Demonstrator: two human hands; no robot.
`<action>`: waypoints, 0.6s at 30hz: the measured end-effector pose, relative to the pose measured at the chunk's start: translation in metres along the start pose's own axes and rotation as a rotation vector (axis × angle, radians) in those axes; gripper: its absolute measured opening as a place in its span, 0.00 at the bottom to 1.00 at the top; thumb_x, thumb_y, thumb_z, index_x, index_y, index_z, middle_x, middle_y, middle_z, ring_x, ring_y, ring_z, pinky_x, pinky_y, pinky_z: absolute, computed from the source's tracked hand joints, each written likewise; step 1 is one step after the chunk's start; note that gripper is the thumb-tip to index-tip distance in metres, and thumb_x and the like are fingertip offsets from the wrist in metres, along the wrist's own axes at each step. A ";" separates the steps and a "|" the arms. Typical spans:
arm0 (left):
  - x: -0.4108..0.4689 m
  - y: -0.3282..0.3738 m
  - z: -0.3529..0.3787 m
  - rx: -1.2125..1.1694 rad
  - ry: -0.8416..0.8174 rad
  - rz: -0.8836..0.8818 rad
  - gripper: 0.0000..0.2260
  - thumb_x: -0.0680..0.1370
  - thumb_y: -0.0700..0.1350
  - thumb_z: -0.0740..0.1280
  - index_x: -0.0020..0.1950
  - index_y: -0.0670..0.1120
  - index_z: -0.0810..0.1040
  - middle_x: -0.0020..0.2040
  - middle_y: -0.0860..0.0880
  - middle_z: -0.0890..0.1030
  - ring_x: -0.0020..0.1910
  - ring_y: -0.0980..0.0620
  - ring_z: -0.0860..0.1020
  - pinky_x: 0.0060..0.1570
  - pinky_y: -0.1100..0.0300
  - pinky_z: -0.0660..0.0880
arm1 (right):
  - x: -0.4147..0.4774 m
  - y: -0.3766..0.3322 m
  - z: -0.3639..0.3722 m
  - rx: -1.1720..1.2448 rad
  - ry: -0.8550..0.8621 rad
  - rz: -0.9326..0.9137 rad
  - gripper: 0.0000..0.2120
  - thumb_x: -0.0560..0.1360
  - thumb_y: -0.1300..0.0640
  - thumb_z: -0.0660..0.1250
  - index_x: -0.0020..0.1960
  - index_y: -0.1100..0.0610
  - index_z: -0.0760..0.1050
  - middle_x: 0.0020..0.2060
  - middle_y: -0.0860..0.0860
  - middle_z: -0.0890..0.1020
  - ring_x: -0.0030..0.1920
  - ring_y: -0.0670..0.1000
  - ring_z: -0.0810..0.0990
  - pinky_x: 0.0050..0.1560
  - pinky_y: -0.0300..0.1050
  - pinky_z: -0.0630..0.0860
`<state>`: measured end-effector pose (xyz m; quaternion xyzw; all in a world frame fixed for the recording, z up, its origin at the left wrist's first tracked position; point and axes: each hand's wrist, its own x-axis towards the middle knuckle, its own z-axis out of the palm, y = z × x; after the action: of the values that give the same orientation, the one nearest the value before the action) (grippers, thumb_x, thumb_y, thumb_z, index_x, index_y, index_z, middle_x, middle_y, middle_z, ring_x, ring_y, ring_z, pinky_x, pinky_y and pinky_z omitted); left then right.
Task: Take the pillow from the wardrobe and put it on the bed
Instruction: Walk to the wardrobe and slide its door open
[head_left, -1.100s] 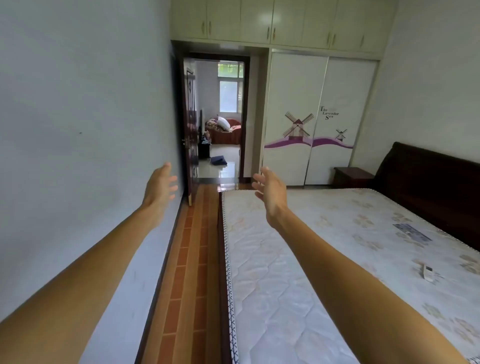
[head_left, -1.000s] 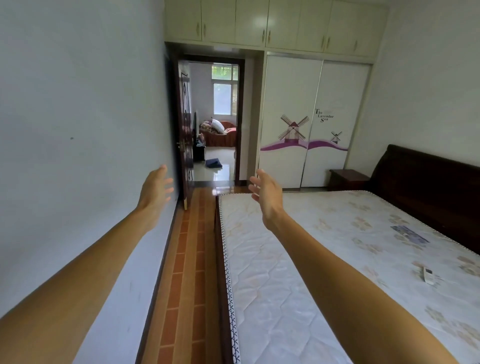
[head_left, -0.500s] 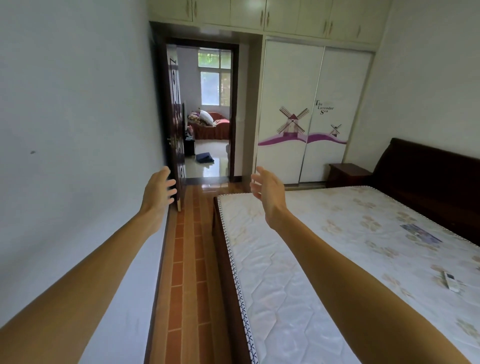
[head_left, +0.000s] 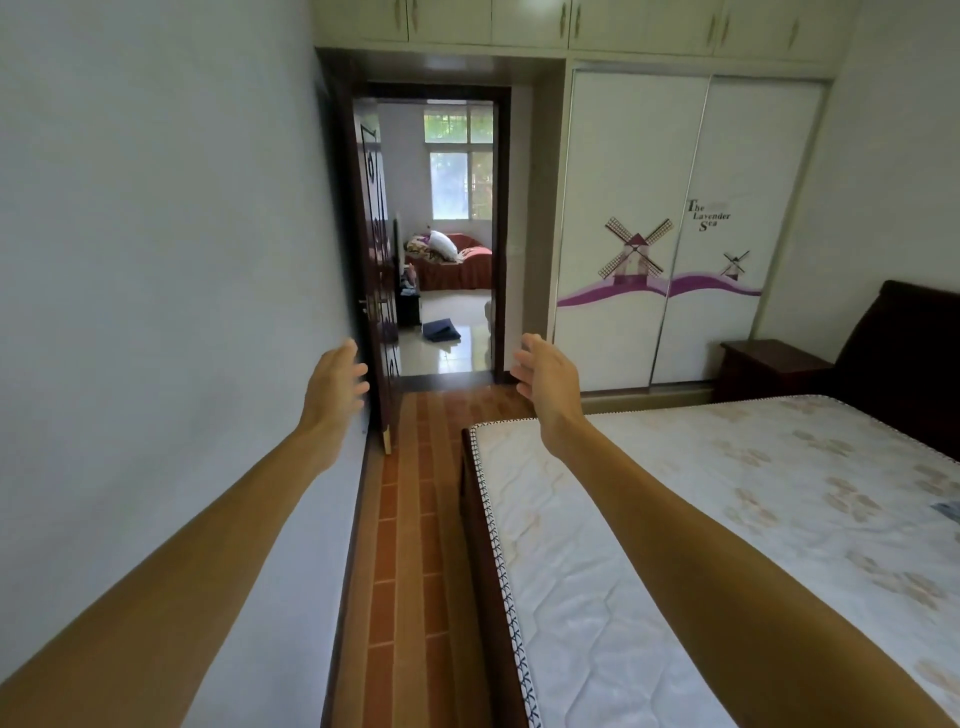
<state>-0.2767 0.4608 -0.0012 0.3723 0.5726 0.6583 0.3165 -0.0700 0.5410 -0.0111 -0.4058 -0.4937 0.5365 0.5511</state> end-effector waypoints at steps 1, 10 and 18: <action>0.018 -0.001 0.002 -0.007 0.007 -0.005 0.23 0.80 0.56 0.54 0.71 0.45 0.65 0.67 0.42 0.72 0.63 0.43 0.72 0.63 0.50 0.68 | 0.017 0.003 0.006 0.003 -0.006 0.003 0.17 0.80 0.46 0.58 0.67 0.50 0.71 0.56 0.46 0.78 0.55 0.46 0.77 0.51 0.40 0.72; 0.185 -0.038 0.016 -0.014 -0.008 0.015 0.23 0.80 0.56 0.54 0.71 0.45 0.65 0.68 0.42 0.71 0.65 0.43 0.71 0.66 0.48 0.67 | 0.179 0.034 0.061 -0.029 -0.015 -0.051 0.16 0.80 0.47 0.59 0.65 0.50 0.72 0.55 0.47 0.79 0.54 0.47 0.78 0.54 0.41 0.73; 0.356 -0.053 0.029 -0.037 -0.033 0.012 0.22 0.81 0.54 0.54 0.72 0.45 0.64 0.69 0.41 0.70 0.65 0.43 0.71 0.64 0.51 0.67 | 0.319 0.055 0.112 -0.089 0.041 -0.106 0.08 0.81 0.49 0.59 0.56 0.48 0.73 0.48 0.45 0.80 0.50 0.46 0.79 0.50 0.39 0.75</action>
<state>-0.4391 0.7839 -0.0067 0.3804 0.5530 0.6644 0.3288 -0.2100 0.8531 -0.0093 -0.4143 -0.5266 0.4756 0.5699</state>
